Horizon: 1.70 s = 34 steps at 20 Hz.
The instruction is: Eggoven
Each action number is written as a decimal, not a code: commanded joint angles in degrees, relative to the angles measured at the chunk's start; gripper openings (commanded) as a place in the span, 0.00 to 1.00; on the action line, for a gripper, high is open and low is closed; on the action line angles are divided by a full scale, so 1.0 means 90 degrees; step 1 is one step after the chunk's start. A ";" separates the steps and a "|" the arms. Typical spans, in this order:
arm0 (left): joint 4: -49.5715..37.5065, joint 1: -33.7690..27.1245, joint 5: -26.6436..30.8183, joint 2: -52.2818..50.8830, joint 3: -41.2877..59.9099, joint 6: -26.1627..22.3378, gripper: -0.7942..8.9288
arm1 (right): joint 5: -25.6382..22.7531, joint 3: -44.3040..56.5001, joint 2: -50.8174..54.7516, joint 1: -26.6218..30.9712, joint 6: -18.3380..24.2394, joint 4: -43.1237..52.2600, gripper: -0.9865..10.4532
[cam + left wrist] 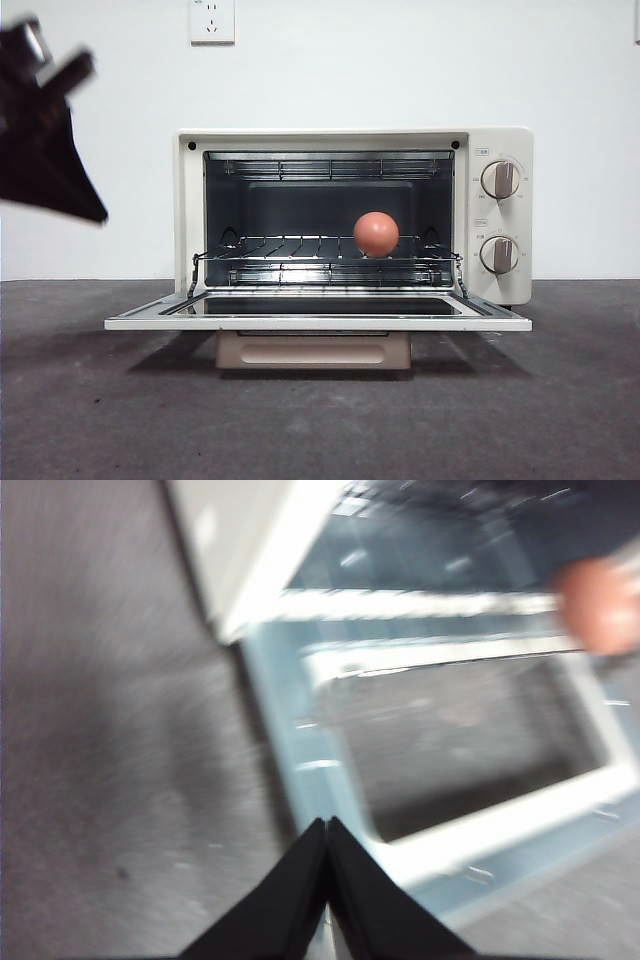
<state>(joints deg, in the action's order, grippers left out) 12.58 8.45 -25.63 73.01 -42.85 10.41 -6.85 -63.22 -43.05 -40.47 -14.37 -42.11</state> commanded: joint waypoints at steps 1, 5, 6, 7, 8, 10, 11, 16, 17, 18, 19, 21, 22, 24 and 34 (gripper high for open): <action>-0.0423 -0.0010 -0.0100 0.0661 -0.0024 0.0143 0.09 | -0.0153 -0.0049 0.0313 -0.0049 0.0002 -0.0126 0.37; -0.1052 0.0015 -0.0131 0.1586 -0.0024 0.0211 0.09 | -0.0296 -0.0049 0.0794 -0.0051 -0.0002 -0.0369 0.37; -0.1163 0.0034 -0.0134 0.1753 -0.0024 0.0219 0.09 | -0.0342 -0.0049 0.0857 -0.0049 -0.0002 -0.0406 0.37; -0.1256 0.0051 -0.0138 0.1940 -0.0024 0.0265 0.09 | -0.0432 -0.0049 0.0908 -0.0049 -0.0007 -0.0435 0.37; -0.1309 0.0053 -0.0141 0.2069 -0.0024 0.0262 0.09 | -0.0442 -0.0049 0.0935 -0.0051 -0.0007 -0.0449 0.37; -0.1423 0.0078 -0.0223 0.2280 -0.0024 0.0260 0.09 | -0.0442 -0.0049 0.0935 -0.0051 -0.0017 -0.0486 0.37; -0.1547 0.0104 -0.0396 0.2385 -0.0024 0.0262 0.09 | -0.0442 -0.0049 0.0933 -0.0051 -0.0022 -0.0508 0.37; -0.1736 0.0238 -0.0653 0.2528 -0.0024 0.0306 0.09 | -0.0466 -0.0049 0.0933 -0.0049 -0.0024 -0.0520 0.37; -0.1775 0.0238 -0.0855 0.2528 -0.0024 0.0306 0.09 | -0.0493 -0.0049 0.0933 -0.0049 -0.0024 -0.0520 0.37; -0.1804 0.0238 -0.1022 0.2528 -0.0024 0.0308 0.09 | -0.0573 -0.0049 0.0933 -0.0049 -0.0024 -0.0520 0.37; -0.1848 0.0238 -0.1205 0.2528 -0.0024 0.0335 0.09 | -0.0605 -0.0049 0.0933 -0.0049 -0.0024 -0.0520 0.37; -0.1926 0.0228 -0.1530 0.2528 -0.0024 0.0447 0.09 | -0.0605 -0.0049 0.0933 -0.0049 -0.0024 -0.0522 0.37; -0.1977 0.0221 -0.1639 0.2528 -0.0024 0.0498 0.09 | -0.0605 -0.0049 0.0933 -0.0049 -0.0024 -0.0522 0.37; -0.2174 0.0172 -0.1970 0.2528 -0.0027 0.0685 0.09 | -0.0605 -0.0049 0.0933 -0.0049 -0.0024 -0.0522 0.37; -0.4823 -0.0131 -0.2465 0.2528 -0.0053 0.2703 0.09 | -0.0607 -0.0049 0.0933 -0.0049 -0.0075 -0.0665 0.37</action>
<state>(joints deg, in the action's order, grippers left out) -30.02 7.35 -47.68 94.98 -42.46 31.81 -12.08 -63.22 -34.37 -40.45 -14.41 -48.42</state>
